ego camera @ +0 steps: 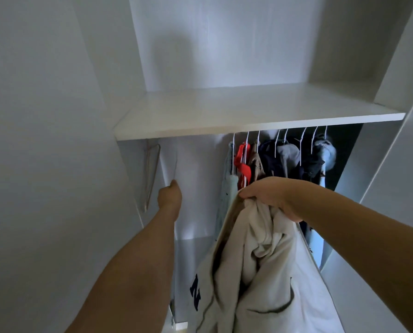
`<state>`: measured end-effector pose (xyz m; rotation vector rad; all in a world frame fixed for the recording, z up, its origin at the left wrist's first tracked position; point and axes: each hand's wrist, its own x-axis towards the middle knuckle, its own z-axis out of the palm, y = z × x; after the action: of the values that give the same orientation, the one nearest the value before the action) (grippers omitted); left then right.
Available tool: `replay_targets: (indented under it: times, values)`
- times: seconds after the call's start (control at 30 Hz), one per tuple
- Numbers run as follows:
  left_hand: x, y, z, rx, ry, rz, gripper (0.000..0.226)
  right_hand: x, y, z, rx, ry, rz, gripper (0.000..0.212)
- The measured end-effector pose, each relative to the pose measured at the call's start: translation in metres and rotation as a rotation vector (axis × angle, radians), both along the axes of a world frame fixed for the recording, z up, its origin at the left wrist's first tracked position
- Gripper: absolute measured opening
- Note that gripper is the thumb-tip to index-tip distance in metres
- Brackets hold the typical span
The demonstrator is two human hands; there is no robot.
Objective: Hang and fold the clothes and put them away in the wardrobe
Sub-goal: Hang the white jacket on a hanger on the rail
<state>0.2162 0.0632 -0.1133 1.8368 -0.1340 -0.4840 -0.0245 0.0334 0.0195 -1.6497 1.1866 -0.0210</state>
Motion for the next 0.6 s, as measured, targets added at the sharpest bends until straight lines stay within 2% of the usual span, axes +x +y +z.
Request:
replay_targets:
  times: [0.13,0.27,0.47,0.6]
  values:
    - [-0.054,0.034,0.008,0.023,0.019,-0.052,0.05,-0.021,0.003,-0.007,-0.016,-0.008,-0.026,0.03]
    - [-0.107,0.075,0.027,0.025,0.055,-0.137,0.031,-0.051,0.012,-0.014,-0.044,-0.011,-0.032,0.031]
    - [-0.187,0.164,0.066,0.143,-0.045,-0.246,0.04,-0.117,0.017,-0.01,-0.096,-0.037,-0.039,0.026]
    - [-0.247,0.22,0.104,0.138,-0.069,-0.309,0.047,-0.162,0.008,-0.006,-0.147,-0.059,-0.104,0.02]
